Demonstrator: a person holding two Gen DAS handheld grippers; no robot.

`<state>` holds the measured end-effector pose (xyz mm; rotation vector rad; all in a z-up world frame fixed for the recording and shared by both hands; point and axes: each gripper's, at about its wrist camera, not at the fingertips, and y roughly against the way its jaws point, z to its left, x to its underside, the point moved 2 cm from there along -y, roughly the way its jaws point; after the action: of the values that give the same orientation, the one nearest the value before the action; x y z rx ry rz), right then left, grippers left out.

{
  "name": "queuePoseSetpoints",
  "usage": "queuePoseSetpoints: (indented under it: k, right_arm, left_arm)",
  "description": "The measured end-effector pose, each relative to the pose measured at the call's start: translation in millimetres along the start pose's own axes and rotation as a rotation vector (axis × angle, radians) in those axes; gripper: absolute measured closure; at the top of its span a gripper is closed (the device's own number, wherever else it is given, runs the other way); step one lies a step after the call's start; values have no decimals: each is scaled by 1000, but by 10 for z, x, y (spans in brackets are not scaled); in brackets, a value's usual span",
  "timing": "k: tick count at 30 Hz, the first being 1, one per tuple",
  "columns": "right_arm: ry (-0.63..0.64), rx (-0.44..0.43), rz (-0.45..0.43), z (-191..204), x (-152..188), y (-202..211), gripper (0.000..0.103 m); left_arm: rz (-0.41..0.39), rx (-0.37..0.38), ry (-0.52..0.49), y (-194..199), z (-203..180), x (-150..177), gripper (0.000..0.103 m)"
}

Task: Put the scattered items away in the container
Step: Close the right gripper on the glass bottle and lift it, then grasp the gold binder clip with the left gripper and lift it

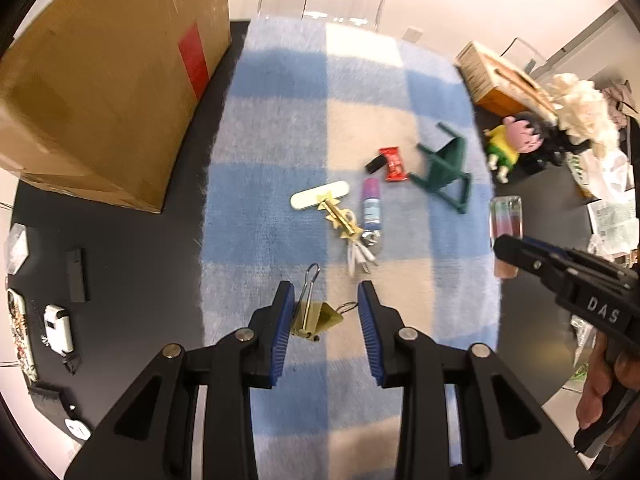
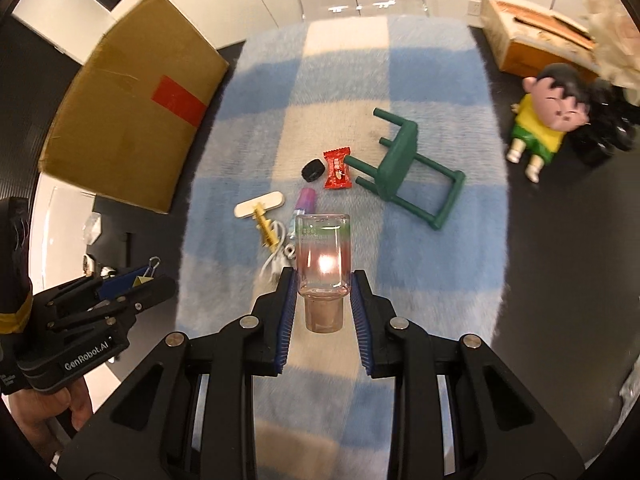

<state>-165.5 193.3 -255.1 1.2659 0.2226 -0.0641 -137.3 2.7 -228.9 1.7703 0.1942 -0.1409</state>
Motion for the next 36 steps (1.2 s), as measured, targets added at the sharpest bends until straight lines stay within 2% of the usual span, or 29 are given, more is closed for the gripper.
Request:
queuePoseSetpoints:
  k: [6,8,10,16,21,28,36]
  right_arm:
    - [-7,-15,-45,147,282,558,75]
    - [3,-16,-59,232,375,711,75]
    - [12,-22,-73,320,471,846,75]
    - [32,-32,-105,534,679,1095,75]
    - [43,-37,-135,649,782,1267,75]
    - [10,-26,-136,563,908,1296,75]
    - [-23,-15,-86,303,1072,1018,75]
  left_arm:
    - [-38,-8,-1,458,-121,157,71]
    - [-46,12,8,587,-128,236,79]
    - [-54,9,-6,684,-167,306,80]
    - [-81,23,5,934,-178,445,80]
    - [-110,39,36,1096,-90,525,84]
    - [-78,65,48,990,-56,649,84]
    - [34,60,8,279,-359,714,84]
